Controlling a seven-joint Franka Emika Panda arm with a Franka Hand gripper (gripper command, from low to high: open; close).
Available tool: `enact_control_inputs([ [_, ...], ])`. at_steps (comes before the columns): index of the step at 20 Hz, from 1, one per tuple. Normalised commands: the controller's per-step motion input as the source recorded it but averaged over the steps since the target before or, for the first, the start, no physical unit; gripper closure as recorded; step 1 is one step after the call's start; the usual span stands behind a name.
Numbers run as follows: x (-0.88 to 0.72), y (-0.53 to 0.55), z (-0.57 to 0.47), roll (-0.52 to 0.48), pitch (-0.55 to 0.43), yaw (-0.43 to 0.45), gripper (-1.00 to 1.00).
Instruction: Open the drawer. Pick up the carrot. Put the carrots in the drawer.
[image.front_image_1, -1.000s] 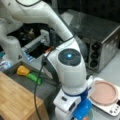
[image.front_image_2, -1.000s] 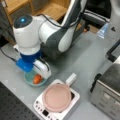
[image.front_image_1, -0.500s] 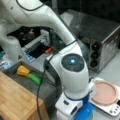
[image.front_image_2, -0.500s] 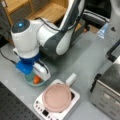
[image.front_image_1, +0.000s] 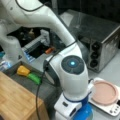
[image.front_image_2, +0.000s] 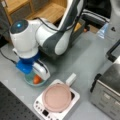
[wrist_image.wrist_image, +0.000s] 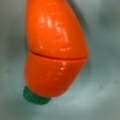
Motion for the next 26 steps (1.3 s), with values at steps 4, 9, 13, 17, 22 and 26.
enact_control_inputs([
  [4,0.25,-0.05,0.03,-0.118,0.183,-0.015,-1.0],
  [9,0.25,-0.04,0.05,-0.125,0.173,-0.019,-1.0],
  [13,0.27,-0.02,0.04,-0.16,0.175,-0.033,-1.0],
  [17,0.32,0.0,-0.01,-0.172,0.162,-0.013,-1.0],
  [22,0.36,0.02,-0.05,-0.176,0.144,-0.011,-1.0],
  [26,0.36,0.03,0.01,-0.184,0.156,-0.017,-1.0],
])
